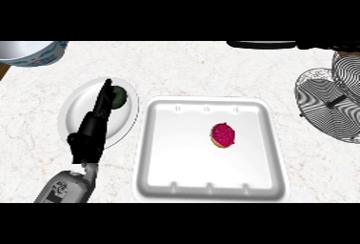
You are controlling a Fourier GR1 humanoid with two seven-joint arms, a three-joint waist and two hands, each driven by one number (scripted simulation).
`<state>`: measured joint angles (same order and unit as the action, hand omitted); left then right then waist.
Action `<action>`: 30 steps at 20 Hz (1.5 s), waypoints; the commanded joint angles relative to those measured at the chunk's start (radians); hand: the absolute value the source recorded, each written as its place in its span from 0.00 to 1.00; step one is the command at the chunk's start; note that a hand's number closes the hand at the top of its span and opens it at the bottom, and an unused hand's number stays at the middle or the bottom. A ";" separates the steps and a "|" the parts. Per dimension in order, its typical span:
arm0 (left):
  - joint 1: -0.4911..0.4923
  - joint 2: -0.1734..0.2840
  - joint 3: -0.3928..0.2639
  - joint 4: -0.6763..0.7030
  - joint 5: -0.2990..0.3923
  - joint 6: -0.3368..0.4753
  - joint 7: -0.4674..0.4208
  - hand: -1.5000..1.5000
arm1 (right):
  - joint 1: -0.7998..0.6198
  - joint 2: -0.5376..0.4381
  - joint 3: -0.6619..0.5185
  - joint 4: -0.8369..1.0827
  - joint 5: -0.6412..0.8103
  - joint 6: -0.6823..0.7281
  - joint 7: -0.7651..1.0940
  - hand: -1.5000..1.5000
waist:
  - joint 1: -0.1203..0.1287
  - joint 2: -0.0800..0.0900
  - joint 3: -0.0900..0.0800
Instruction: Pick the cupcake from the tray and place it in the tiered basket
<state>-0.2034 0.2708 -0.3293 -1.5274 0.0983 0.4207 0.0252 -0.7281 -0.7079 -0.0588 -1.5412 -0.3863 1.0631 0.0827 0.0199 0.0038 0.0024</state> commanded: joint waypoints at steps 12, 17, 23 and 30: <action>-0.001 -0.037 0.058 0.031 -0.031 -0.054 -0.014 0.50 | 0.046 0.153 0.167 -0.224 0.463 0.006 -0.113 0.00 | -0.014 -0.003 -0.003; 0.032 -0.023 0.055 -0.035 -0.056 -0.055 0.035 0.50 | 0.072 0.132 0.247 -0.220 0.580 0.007 -0.111 0.00 | -0.007 -0.003 -0.002; 0.019 -0.049 0.088 0.014 -0.059 -0.082 0.013 0.50 | 0.120 0.084 0.268 -0.212 0.666 0.011 -0.182 0.00 | -0.013 -0.002 -0.002; 0.024 -0.072 0.112 0.034 -0.078 -0.116 -0.043 0.50 | 0.149 0.037 0.327 -0.169 0.888 -0.133 -0.385 0.00 | -0.010 0.001 -0.002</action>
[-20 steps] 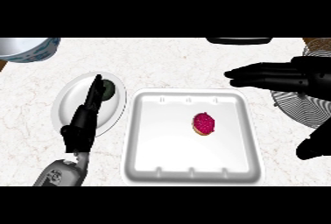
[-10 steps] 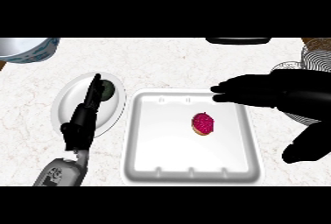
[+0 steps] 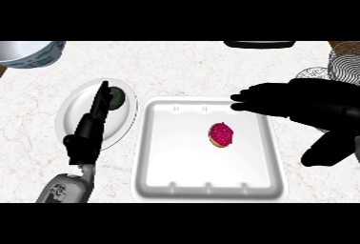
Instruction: Pick the cupcake from the tray and place it in the tiered basket
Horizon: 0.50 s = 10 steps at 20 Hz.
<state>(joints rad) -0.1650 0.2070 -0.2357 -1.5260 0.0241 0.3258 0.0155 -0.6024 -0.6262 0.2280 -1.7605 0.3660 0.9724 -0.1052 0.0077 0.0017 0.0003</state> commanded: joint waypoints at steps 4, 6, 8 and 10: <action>0.066 -0.055 -0.039 -0.051 -0.062 0.024 0.000 0.50 | 0.028 -0.036 0.048 0.009 0.160 -0.050 -0.172 0.00 | 0.000 -0.001 0.000; 0.003 -0.019 0.022 -0.036 -0.043 -0.008 0.039 0.50 | -0.010 -0.002 0.086 0.057 0.195 -0.071 -0.181 0.00 | 0.003 0.000 0.000; 0.027 -0.044 0.025 -0.008 -0.038 -0.001 0.009 0.50 | 0.045 -0.076 0.077 0.020 0.222 -0.115 -0.283 0.00 | -0.002 0.000 0.000; 0.005 -0.051 0.010 -0.008 -0.051 -0.006 0.019 0.50 | -0.027 -0.037 0.125 0.035 0.243 -0.124 -0.270 0.00 | 0.002 0.000 0.000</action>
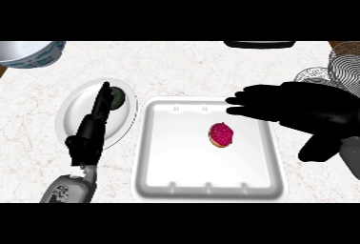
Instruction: Pick the cupcake from the tray and place it in the tiered basket
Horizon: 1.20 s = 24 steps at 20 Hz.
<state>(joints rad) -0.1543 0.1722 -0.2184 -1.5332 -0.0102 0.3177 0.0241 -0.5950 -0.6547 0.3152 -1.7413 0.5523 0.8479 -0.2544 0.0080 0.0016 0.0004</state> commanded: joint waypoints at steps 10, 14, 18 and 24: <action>0.030 -0.001 0.017 -0.142 -0.050 -0.044 0.104 0.50 | 0.006 0.082 0.005 0.089 0.198 -0.100 -0.106 0.00 | 0.000 -0.003 0.000; -0.017 -0.054 0.010 -0.052 -0.094 -0.010 0.082 0.50 | -0.002 0.089 0.028 0.250 0.272 -0.183 -0.199 0.00 | 0.000 0.000 0.000; 0.033 -0.057 0.031 -0.040 -0.074 -0.045 0.009 0.50 | 0.015 0.103 0.017 0.250 0.276 -0.147 -0.221 0.00 | -0.004 -0.002 -0.001; -0.019 -0.048 0.086 -0.024 -0.056 -0.074 0.026 0.50 | -0.024 0.154 0.036 0.349 0.310 -0.179 -0.275 0.00 | -0.003 -0.001 -0.001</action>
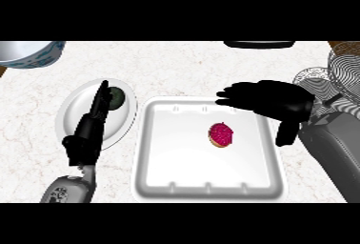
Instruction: Pick the cupcake from the tray and place it in the tiered basket
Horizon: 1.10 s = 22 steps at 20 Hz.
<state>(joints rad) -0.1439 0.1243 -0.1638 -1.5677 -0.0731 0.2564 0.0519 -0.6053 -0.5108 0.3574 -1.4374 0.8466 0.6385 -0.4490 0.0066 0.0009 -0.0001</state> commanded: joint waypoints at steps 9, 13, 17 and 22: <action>0.042 -0.020 0.017 -0.025 -0.026 -0.024 -0.006 0.50 | 0.054 0.065 0.017 -0.002 0.062 0.029 -0.061 0.00 | -0.003 -0.002 0.000; -0.013 -0.062 0.003 0.014 -0.066 0.010 0.020 0.50 | 0.049 0.070 0.015 0.076 0.086 0.001 -0.096 0.00 | -0.004 -0.001 0.000; 0.029 -0.011 0.061 0.029 -0.022 -0.055 -0.053 0.50 | 0.016 0.137 0.033 0.041 0.100 0.063 -0.016 0.00 | -0.002 -0.001 0.000; 0.007 -0.052 0.040 0.002 -0.058 -0.030 -0.012 0.50 | 0.024 0.156 0.033 0.117 0.155 0.000 -0.056 0.00 | -0.001 -0.001 0.000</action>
<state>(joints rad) -0.1534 0.0700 -0.1288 -1.5293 -0.1222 0.2324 0.0303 -0.5816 -0.3738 0.3954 -1.3573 0.9688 0.6223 -0.4558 0.0038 0.0002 -0.0002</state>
